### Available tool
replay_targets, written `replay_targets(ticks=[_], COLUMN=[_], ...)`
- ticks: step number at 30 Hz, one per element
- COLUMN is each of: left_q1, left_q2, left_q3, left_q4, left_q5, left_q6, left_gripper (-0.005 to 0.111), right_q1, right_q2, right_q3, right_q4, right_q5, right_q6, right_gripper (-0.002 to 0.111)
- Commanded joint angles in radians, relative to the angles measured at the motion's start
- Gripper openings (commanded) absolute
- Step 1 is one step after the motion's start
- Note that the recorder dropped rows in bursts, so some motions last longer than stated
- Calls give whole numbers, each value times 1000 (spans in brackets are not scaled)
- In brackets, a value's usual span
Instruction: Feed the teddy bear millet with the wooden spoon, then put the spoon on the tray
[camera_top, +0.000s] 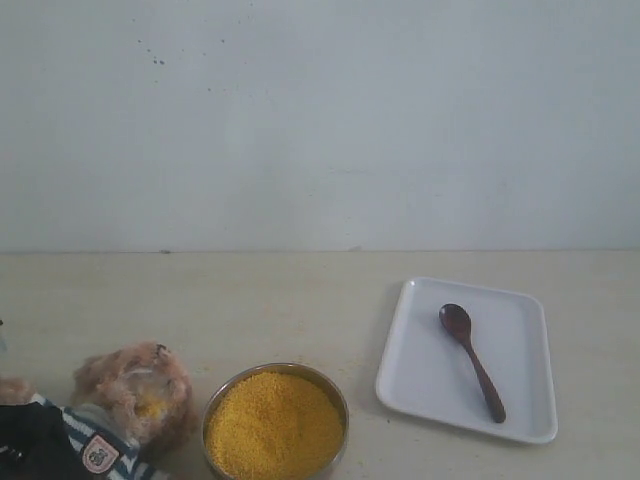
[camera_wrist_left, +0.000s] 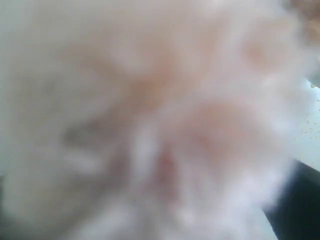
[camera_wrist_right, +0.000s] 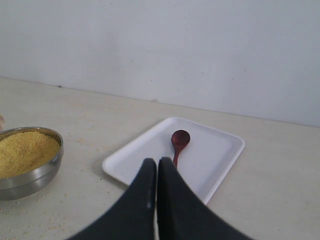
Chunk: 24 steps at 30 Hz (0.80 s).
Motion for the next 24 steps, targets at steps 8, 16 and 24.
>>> replay_targets(ticks=[8, 16, 24], left_q1=[2, 2, 2], left_q2=[0, -42, -169], left_q3=[-220, -342, -409], left_q4=[51, 204, 349], left_q5=[298, 326, 350], left_q6=[-63, -187, -295], left_gripper=[48, 40, 40], right_q1=[-2, -2, -2], right_q2=[-4, -4, -4], right_q3=[0, 0, 0], right_q4=[-4, -4, -4], right_q5=[-6, -6, -6], right_q6=[-4, -4, -4], right_gripper=[0, 0, 0])
